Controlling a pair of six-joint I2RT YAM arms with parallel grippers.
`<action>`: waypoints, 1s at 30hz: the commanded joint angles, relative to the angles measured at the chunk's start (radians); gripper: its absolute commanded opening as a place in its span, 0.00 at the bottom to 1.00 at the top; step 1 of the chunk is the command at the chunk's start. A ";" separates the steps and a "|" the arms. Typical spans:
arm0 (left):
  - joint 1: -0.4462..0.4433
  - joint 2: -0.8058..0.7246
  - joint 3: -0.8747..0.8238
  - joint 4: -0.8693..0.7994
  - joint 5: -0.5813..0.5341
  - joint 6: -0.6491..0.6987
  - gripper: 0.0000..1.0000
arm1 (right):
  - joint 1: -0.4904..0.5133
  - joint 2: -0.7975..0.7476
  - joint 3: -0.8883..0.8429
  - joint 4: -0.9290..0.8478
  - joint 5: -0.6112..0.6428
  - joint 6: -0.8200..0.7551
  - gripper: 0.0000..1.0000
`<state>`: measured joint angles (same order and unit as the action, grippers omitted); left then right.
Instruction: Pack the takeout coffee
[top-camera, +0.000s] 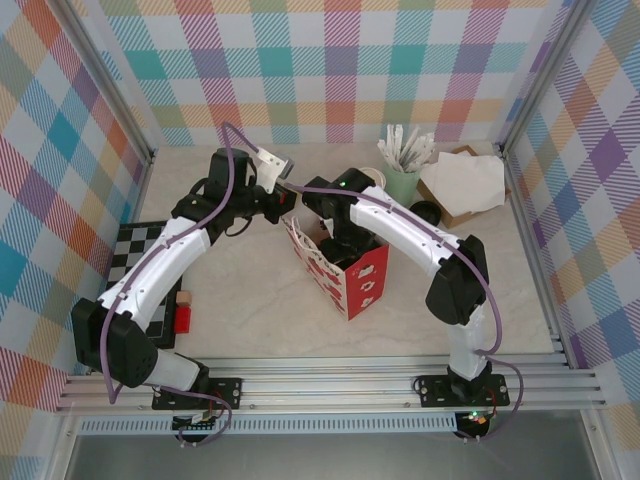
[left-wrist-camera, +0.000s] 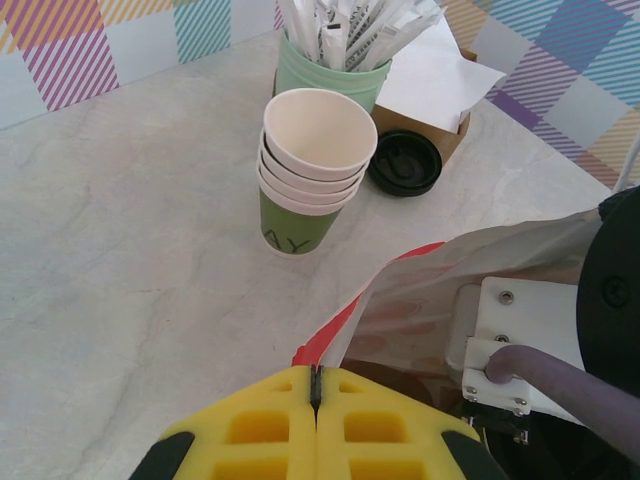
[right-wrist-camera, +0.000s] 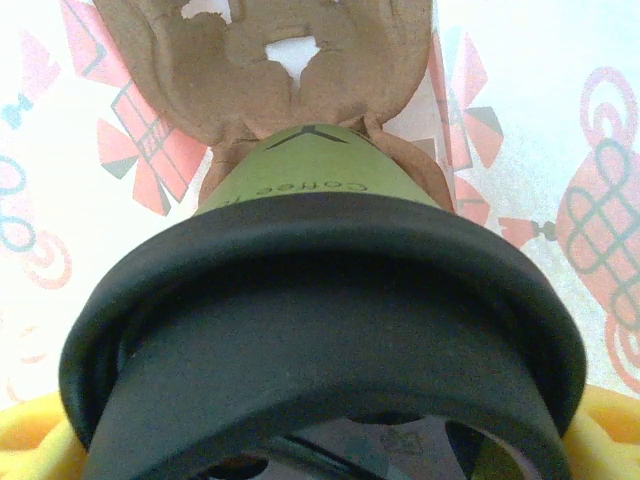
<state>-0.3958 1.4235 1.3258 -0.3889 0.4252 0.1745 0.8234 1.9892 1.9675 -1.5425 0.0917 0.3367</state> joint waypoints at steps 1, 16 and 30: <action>-0.002 -0.040 0.009 0.084 -0.023 -0.007 0.00 | -0.004 0.001 -0.002 -0.064 -0.030 0.017 0.56; -0.002 -0.038 -0.001 0.089 -0.055 -0.001 0.00 | -0.004 -0.003 0.004 -0.057 -0.032 0.005 0.56; -0.005 -0.036 -0.011 0.099 -0.021 0.033 0.00 | -0.004 0.022 0.093 -0.097 -0.031 0.005 0.56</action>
<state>-0.3973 1.4189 1.3163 -0.3519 0.4019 0.1829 0.8234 1.9991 2.0388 -1.5749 0.0849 0.3359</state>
